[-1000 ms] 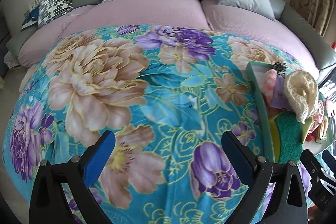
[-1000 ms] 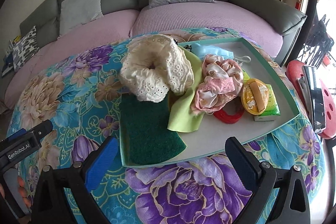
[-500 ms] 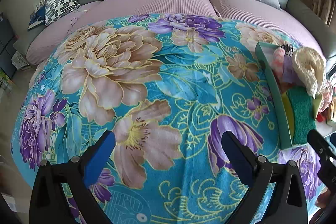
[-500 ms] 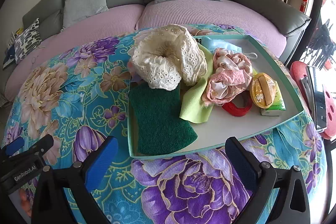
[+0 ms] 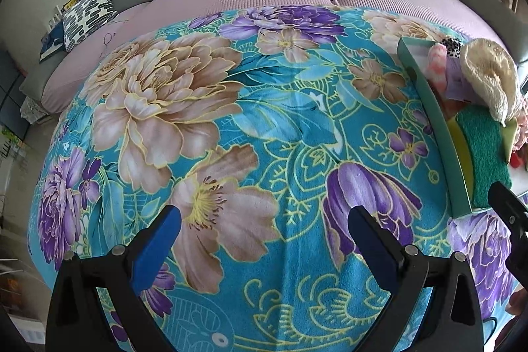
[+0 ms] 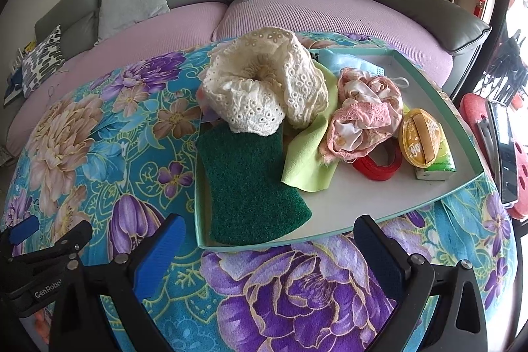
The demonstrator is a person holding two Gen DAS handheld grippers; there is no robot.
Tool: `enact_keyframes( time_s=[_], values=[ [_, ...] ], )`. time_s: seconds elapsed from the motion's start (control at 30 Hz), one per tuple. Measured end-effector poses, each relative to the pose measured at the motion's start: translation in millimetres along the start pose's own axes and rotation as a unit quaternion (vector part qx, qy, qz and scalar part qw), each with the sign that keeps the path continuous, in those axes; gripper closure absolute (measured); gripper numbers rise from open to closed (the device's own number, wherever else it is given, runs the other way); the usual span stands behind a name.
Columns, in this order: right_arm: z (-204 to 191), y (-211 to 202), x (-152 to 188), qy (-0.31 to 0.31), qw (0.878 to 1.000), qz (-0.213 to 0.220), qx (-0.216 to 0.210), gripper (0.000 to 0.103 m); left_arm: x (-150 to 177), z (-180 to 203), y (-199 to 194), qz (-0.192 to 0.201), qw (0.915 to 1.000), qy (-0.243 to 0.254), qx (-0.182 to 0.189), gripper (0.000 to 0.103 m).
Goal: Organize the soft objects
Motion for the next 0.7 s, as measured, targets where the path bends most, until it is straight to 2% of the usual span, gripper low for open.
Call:
enact_keyframes(
  time_s=[0.3, 0.7],
  values=[
    [5, 2, -1, 0.003, 1.000, 0.000, 0.003, 0.000, -2, 5, 3, -0.002, 0.9999, 0.012, -0.002, 0.002],
    [13, 3, 1, 0.011, 1.000, -0.003, 0.006, 0.000, -2, -1, 8, -0.009, 1.0000, 0.001, -0.003, 0.002]
  ],
)
Point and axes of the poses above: each gripper's, at about its wrist camera, not at the fingertips, and y roughly the way its jaws point, z to its right, x to its underside, the point moved 6 cm from there along y, roughly the way its jaws point, and after that the axes turned 9 degrees about -z, right-handed, at the moved point
